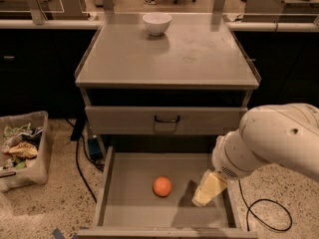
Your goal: Pick orange from middle drawer and place on counter
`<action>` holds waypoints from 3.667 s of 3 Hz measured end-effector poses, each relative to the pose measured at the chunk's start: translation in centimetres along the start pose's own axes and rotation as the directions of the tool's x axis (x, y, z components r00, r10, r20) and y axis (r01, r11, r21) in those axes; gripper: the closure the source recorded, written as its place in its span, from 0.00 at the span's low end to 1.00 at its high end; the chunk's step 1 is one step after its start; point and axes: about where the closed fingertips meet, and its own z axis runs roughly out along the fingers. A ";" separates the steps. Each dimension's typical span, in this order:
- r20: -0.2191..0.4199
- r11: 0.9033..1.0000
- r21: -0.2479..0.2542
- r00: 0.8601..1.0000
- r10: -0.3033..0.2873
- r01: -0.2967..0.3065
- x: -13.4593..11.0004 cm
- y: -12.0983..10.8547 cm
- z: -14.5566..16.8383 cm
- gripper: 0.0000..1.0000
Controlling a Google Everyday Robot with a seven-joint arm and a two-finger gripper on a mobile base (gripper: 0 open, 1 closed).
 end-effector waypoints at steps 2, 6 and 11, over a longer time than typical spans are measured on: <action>0.071 0.998 -0.069 0.997 0.017 -0.012 -1.5 0.3 7.1 0.00; 0.048 0.990 -0.127 0.996 0.075 -0.068 -1.5 0.4 17.1 0.00; -0.025 0.968 -0.217 0.992 0.127 -0.130 -2.9 2.1 32.1 0.00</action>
Offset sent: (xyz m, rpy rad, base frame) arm 0.0493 0.0533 -0.1094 0.1384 0.0666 0.0311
